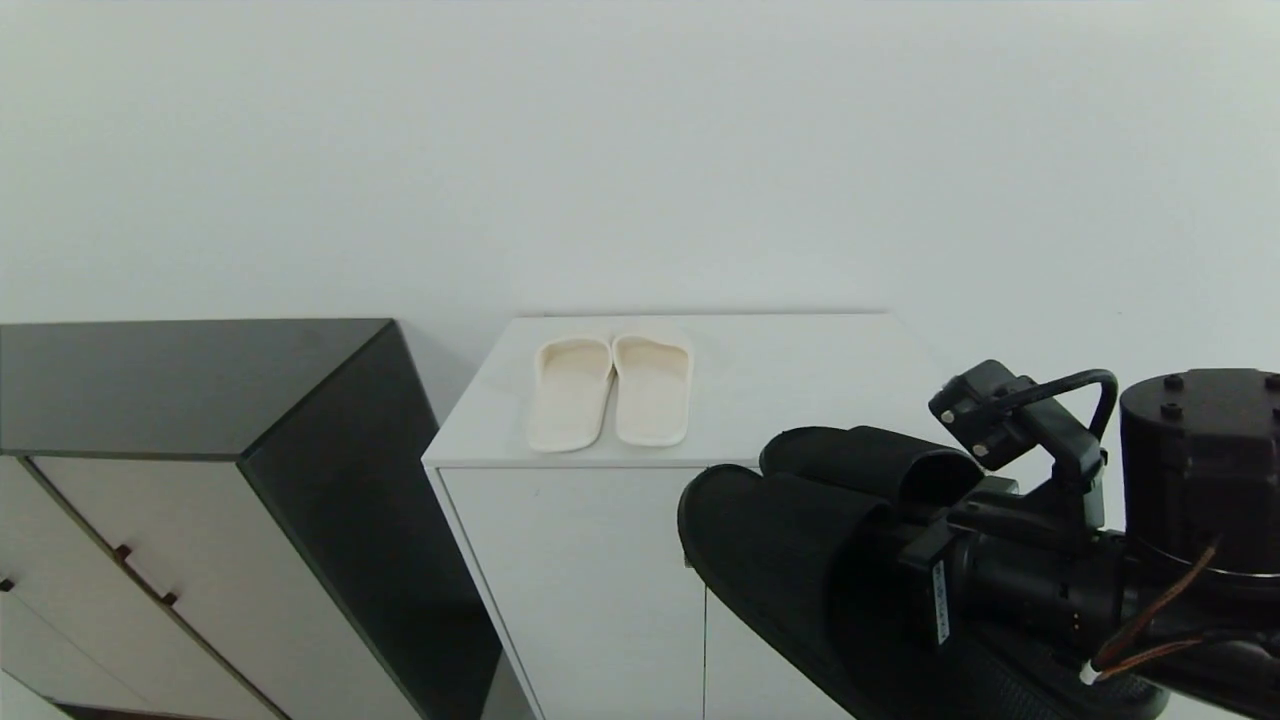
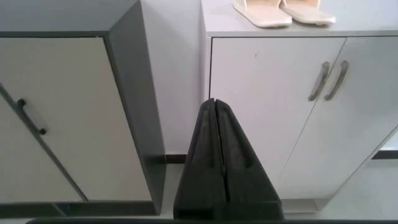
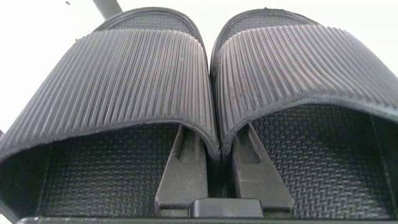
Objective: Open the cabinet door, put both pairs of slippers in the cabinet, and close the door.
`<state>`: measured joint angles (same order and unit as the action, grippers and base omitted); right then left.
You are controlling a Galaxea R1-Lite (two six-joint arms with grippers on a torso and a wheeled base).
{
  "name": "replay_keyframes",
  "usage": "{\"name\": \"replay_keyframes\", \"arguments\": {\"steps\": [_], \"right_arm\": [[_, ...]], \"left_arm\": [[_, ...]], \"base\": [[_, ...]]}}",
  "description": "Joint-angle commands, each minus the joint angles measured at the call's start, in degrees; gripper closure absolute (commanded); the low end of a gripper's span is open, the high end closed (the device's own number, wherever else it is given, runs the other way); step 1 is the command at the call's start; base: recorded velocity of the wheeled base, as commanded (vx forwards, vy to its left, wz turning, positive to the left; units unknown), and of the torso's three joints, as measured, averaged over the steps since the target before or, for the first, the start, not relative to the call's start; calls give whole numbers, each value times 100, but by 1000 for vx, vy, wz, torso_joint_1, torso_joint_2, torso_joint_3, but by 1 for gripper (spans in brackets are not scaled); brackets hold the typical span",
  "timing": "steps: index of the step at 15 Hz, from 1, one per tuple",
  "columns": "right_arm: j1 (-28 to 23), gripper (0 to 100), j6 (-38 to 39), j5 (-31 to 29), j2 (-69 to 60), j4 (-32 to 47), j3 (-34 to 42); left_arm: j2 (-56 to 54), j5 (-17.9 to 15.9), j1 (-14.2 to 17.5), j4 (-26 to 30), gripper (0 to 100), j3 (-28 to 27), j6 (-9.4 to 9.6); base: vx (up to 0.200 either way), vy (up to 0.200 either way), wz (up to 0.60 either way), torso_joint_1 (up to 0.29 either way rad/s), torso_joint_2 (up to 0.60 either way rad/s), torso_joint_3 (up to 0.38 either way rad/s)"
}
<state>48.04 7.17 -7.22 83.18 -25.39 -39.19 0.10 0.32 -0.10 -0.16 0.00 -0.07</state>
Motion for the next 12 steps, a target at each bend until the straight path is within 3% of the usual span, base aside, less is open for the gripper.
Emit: {"name": "replay_keyframes", "arguments": {"steps": [1,12], "right_arm": [[3,100,-5,10,-3,-1,26],[3,100,-49,10,32,-10,70]], "left_arm": [[-1,3,1,-2,100,0,-1],[-1,3,-8,-2,100,0,7]], "base": [[0,0,0,0,0,0],[0,0,0,0,0,0]]}}
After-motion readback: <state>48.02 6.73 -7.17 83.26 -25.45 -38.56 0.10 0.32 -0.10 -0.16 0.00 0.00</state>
